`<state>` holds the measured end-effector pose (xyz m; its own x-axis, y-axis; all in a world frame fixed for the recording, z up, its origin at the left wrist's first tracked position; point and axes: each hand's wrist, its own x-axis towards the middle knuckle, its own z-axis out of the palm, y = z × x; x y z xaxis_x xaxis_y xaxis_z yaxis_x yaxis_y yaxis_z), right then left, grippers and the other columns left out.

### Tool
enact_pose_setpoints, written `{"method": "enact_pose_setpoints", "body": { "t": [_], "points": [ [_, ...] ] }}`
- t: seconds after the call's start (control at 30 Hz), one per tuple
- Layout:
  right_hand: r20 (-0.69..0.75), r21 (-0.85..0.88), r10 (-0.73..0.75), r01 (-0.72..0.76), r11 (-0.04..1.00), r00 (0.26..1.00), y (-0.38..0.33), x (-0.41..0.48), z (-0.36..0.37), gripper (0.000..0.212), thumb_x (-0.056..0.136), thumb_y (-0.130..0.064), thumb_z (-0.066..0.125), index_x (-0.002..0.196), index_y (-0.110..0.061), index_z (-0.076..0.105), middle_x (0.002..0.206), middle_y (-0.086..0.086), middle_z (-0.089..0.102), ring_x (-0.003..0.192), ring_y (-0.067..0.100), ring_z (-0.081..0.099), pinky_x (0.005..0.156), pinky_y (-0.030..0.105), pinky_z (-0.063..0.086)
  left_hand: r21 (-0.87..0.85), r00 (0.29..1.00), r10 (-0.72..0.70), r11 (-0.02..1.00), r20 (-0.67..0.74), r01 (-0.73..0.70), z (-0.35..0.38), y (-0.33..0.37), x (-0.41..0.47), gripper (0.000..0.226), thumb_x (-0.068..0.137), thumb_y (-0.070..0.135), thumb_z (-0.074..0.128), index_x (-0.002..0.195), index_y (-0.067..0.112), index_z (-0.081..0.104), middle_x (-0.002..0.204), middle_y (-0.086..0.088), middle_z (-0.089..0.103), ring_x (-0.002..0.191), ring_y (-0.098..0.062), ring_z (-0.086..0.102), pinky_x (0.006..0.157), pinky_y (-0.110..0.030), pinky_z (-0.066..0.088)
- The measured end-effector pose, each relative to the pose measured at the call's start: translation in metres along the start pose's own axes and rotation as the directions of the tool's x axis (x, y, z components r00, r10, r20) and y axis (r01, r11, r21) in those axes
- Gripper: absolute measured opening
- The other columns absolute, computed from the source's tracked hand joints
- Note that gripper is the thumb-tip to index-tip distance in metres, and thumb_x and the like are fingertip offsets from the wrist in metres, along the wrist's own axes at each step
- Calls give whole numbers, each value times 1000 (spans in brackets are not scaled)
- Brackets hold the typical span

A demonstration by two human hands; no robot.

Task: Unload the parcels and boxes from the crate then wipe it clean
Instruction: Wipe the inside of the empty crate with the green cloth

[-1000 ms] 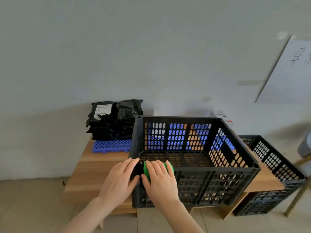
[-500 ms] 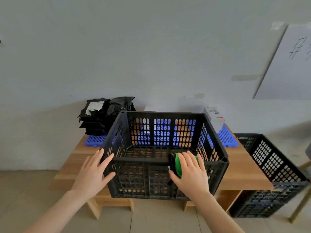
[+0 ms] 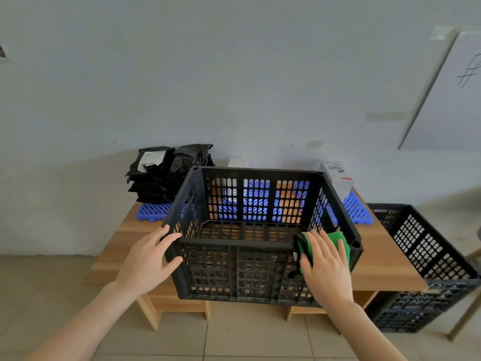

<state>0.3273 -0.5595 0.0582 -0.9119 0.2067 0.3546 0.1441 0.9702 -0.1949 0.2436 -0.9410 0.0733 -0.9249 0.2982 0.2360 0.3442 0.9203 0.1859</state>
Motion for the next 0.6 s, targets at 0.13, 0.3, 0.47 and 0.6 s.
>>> {"method": "enact_pose_setpoints", "body": {
  "t": [0.13,0.3,0.47,0.6],
  "points": [
    [16,18,-101,101,995,995,-63,2,12,55,96,-45,40,145,-21,39,150,-3,40,144,16,24,119,42,8,-51,997,71,996,-37,-73,-3,-14,2,65,84,43,71,141,24,47,146,0,49,133,-20,47,107,-39,41],
    [11,49,-211,211,976,977,-148,6,34,54,92,-42,54,139,-19,49,142,-2,50,137,19,40,116,44,20,-124,988,133,982,-75,-141,-3,-28,8,76,83,34,72,148,29,33,130,11,59,122,-9,53,99,-26,43],
    [-17,71,-304,304,950,953,-226,12,52,54,88,-42,55,136,-18,53,139,-3,54,133,18,46,113,45,24,-211,982,178,959,-60,-187,-3,-45,10,89,81,27,73,152,36,19,133,13,56,125,-5,49,100,-18,38],
    [-13,87,-332,331,940,943,-265,12,60,55,86,-43,53,136,-19,53,139,-3,54,132,18,47,112,47,26,-224,982,182,956,-51,-189,0,-50,9,94,82,23,71,153,37,12,138,13,52,127,-2,46,99,-11,31]
  ]
}}
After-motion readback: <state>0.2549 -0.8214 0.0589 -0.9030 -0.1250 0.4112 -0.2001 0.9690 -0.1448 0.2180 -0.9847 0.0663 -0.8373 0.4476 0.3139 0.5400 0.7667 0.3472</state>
